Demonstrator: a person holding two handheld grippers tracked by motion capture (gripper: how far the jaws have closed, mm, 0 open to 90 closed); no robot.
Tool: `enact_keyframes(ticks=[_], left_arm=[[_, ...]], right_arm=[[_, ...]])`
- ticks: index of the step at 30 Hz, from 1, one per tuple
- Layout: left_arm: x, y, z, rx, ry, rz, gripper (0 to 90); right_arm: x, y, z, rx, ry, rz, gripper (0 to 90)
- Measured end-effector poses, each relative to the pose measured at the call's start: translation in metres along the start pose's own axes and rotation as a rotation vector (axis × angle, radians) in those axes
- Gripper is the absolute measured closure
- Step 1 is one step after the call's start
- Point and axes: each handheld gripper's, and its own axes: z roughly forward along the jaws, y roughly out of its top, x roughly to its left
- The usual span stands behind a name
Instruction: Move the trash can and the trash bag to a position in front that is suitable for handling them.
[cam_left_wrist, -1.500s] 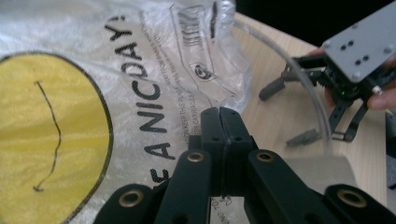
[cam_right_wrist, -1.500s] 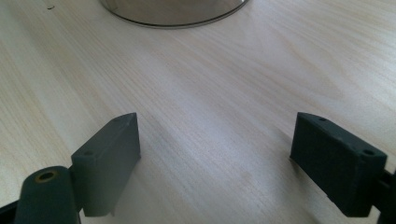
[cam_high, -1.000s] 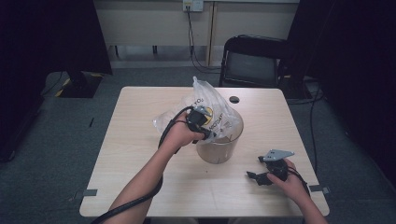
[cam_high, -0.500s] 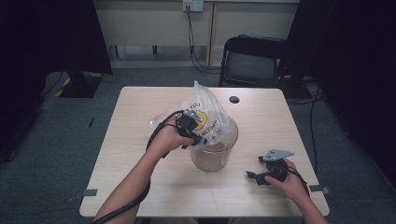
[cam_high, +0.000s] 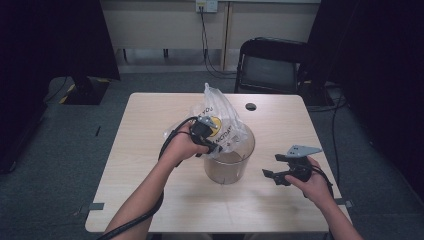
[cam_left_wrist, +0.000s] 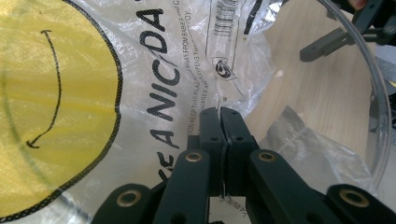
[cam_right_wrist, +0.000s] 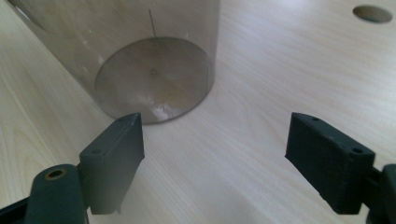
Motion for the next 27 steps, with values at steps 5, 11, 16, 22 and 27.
enact_keyframes(ticks=[5, 11, 16, 22, 27], left_arm=[[-0.001, 0.001, -0.002, 0.006, -0.004, 0.002, 88.7], [-0.001, 0.002, -0.002, 0.006, -0.006, -0.002, 88.5], [-0.001, 0.003, -0.002, 0.002, -0.005, -0.002, 88.5], [-0.002, 0.005, -0.001, 0.006, -0.016, -0.005, 88.3], [-0.003, 0.005, -0.003, -0.003, -0.014, -0.013, 87.9]], right_arm=[[0.004, 0.003, 0.002, 0.014, 0.011, -0.015, 17.9], [0.002, -0.003, 0.006, 0.036, 0.012, -0.006, 17.6], [0.0, -0.003, 0.005, 0.037, 0.017, 0.0, 17.6], [0.0, 0.01, -0.004, 0.015, 0.014, -0.009, 18.5], [0.001, 0.029, -0.016, -0.012, 0.02, -0.02, 19.8]])
